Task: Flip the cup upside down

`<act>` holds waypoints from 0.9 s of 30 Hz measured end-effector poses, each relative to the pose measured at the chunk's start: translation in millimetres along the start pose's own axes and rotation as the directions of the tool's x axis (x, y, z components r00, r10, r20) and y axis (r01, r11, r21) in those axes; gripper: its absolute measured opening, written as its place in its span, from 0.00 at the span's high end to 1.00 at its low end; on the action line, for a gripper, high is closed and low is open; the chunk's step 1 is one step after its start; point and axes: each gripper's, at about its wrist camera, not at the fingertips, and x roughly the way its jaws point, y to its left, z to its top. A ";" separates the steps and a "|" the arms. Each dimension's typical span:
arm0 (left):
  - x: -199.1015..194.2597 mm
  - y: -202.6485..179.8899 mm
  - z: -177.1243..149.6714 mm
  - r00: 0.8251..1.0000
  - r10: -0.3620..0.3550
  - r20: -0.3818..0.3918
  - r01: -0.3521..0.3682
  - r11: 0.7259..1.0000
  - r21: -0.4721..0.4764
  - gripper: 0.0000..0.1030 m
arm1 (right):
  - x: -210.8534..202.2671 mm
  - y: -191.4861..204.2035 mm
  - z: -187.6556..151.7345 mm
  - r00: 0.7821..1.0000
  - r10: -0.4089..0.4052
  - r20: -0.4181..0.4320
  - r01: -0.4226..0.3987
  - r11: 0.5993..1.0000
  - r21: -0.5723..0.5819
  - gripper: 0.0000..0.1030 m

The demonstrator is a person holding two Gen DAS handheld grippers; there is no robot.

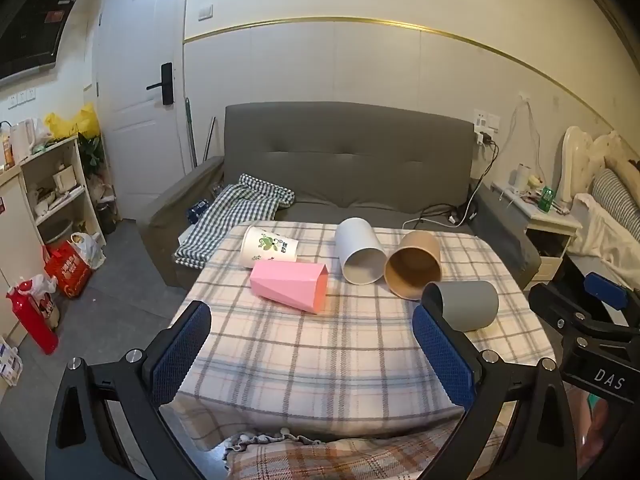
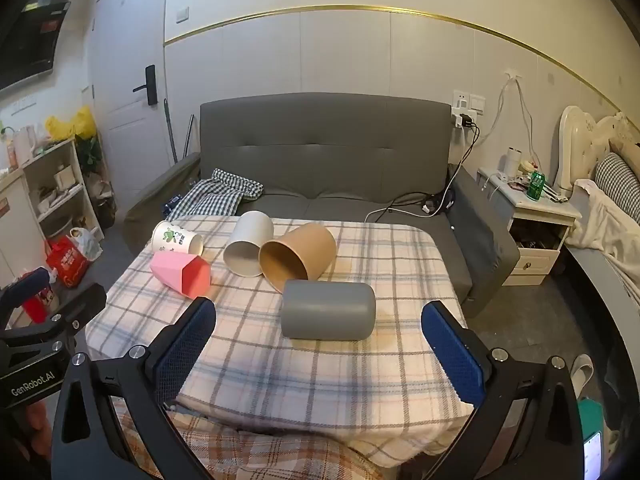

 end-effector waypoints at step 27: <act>0.3 4.7 -1.0 1.000 0.020 -0.010 -0.020 1.000 0.002 0.00 | 7.9 0.9 -8.2 0.999 0.011 -0.033 -0.011 1.000 0.008 0.00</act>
